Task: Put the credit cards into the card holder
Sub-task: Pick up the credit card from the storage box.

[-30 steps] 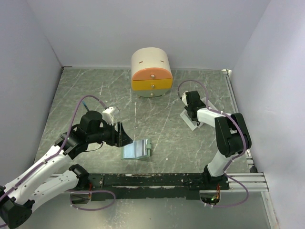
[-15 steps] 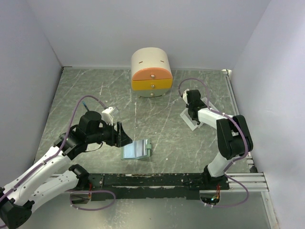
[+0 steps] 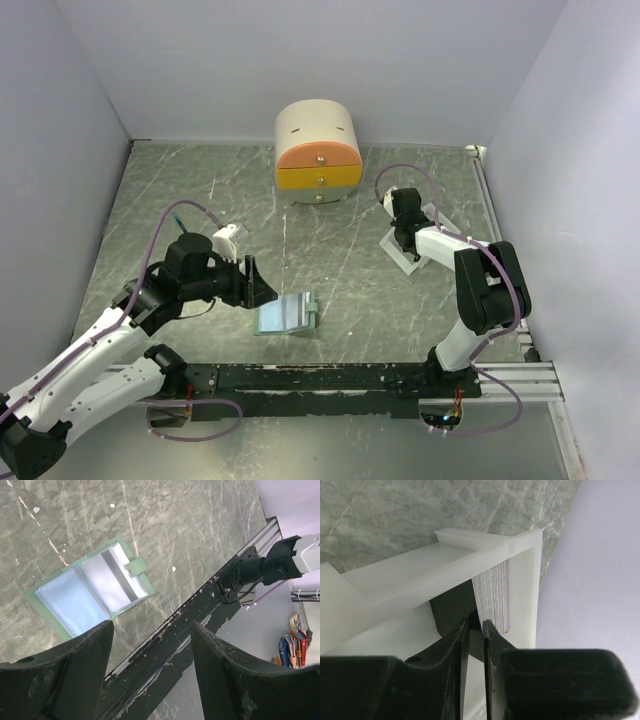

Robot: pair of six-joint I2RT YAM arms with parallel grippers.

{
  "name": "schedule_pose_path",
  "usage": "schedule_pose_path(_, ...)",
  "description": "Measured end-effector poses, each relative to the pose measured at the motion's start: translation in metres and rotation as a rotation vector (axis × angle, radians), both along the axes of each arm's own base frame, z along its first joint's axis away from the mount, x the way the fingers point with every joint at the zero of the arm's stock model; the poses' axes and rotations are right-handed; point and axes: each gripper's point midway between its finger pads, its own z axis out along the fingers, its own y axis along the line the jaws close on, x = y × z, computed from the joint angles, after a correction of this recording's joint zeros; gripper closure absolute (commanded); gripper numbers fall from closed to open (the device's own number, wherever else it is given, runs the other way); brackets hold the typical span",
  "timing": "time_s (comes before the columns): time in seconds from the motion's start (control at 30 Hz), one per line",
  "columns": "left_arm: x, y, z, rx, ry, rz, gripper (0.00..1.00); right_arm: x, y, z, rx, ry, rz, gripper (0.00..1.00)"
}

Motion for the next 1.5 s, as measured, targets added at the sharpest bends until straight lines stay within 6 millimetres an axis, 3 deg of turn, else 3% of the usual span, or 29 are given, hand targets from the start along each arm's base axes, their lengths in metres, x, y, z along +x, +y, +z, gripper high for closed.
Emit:
schedule_pose_path(0.3, 0.000, 0.000, 0.000, 0.000, 0.000, 0.000, 0.27, 0.000, 0.001, 0.000, 0.002, 0.001, 0.000, 0.99)
schedule_pose_path(0.6, 0.000, 0.000, 0.000, 0.000, 0.000, 0.000, 0.26, 0.001, 0.004, 0.010, 0.014, -0.017, 0.002, 1.00)
schedule_pose_path(0.97, 0.000, 0.000, 0.000, 0.000, 0.000, 0.000, 0.26, -0.002, 0.025, 0.028, 0.085, -0.012, 0.013, 1.00)
schedule_pose_path(1.1, 0.000, 0.000, 0.000, 0.000, 0.000, 0.001, 0.27, -0.004, 0.035, 0.047, 0.141, -0.032, -0.002, 1.00)
schedule_pose_path(1.3, 0.002, 0.001, 0.000, 0.001, 0.005, 0.023, 0.27, -0.013, 0.061, 0.091, 0.291, -0.131, -0.012, 1.00)
schedule_pose_path(1.5, 0.005, 0.002, 0.007, -0.033, 0.009, 0.069, 0.28, -0.036, 0.103, 0.134, 0.502, -0.222, 0.040, 1.00)
